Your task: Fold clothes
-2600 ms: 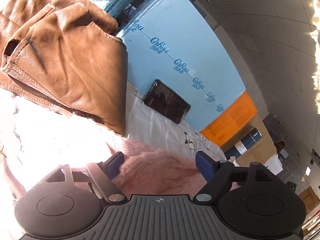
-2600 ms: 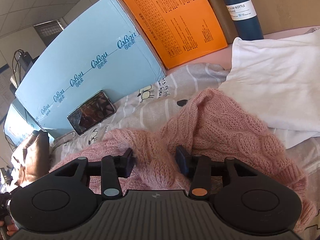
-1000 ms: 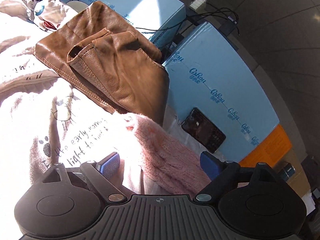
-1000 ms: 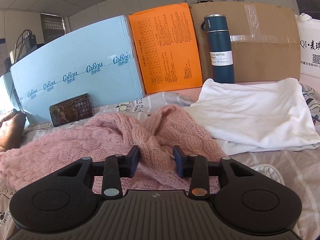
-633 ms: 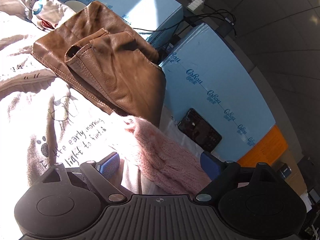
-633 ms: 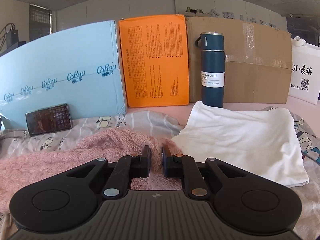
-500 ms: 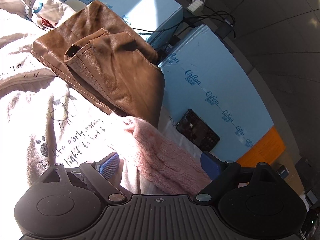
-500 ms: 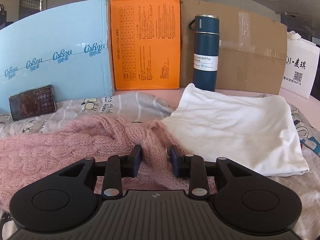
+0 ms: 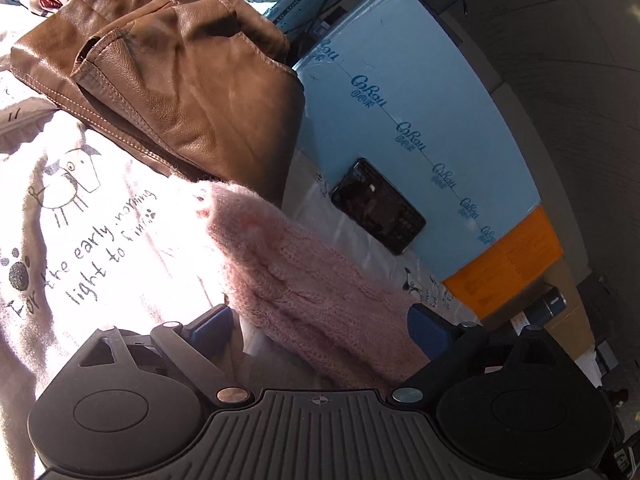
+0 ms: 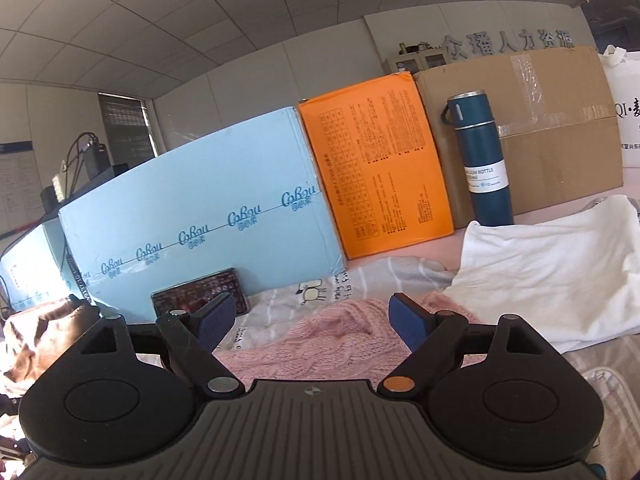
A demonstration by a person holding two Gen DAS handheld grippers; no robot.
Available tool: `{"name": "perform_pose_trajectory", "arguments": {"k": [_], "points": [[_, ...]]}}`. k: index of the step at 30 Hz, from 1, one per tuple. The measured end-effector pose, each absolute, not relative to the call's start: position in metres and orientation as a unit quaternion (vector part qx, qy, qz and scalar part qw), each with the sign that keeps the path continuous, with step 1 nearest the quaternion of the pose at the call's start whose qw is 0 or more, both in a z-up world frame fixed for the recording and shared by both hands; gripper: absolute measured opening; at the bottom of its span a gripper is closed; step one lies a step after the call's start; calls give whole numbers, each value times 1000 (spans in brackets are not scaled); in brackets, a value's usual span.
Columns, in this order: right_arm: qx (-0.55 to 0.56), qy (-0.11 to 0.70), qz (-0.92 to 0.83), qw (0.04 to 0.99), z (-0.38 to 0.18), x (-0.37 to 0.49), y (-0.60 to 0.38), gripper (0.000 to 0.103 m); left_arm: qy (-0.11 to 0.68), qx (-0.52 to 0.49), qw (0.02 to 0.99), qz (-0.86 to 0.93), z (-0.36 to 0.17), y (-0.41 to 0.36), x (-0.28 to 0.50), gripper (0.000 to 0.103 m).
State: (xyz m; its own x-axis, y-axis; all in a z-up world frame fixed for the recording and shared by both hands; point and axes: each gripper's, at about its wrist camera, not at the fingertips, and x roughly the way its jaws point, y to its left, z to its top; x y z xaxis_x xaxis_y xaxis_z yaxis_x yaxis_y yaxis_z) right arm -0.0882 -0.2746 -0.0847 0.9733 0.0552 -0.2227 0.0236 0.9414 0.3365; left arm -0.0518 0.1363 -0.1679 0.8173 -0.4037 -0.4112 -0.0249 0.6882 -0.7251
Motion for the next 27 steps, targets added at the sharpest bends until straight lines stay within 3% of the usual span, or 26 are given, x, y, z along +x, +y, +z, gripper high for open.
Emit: {"name": "perform_pose_trajectory", "arguments": {"k": [5, 7, 9, 10, 16, 21, 24, 27], "points": [[194, 155, 43, 968, -109, -75, -281, 83, 242, -418, 873, -72, -173, 137, -33, 95], [204, 164, 39, 964, -112, -72, -285, 83, 228, -398, 887, -57, -172, 130, -35, 86], [213, 163, 39, 963, -113, -73, -287, 83, 227, -374, 898, -53, -172, 126, -36, 29], [216, 160, 40, 962, -113, -75, -288, 83, 226, -366, 901, -54, -172, 126, -37, 22], [222, 152, 41, 962, -113, -79, -290, 83, 102, -303, 942, -104, -137, 124, -80, 18], [230, 138, 49, 962, -111, -85, -292, 83, 9, -255, 966, -46, -102, 122, -117, 15], [229, 132, 57, 963, -110, -87, -292, 83, -2, -229, 973, 31, -90, 134, -123, 14], [225, 130, 76, 963, -108, -89, -290, 83, 35, -186, 980, 59, -90, 140, -112, 15]]}}
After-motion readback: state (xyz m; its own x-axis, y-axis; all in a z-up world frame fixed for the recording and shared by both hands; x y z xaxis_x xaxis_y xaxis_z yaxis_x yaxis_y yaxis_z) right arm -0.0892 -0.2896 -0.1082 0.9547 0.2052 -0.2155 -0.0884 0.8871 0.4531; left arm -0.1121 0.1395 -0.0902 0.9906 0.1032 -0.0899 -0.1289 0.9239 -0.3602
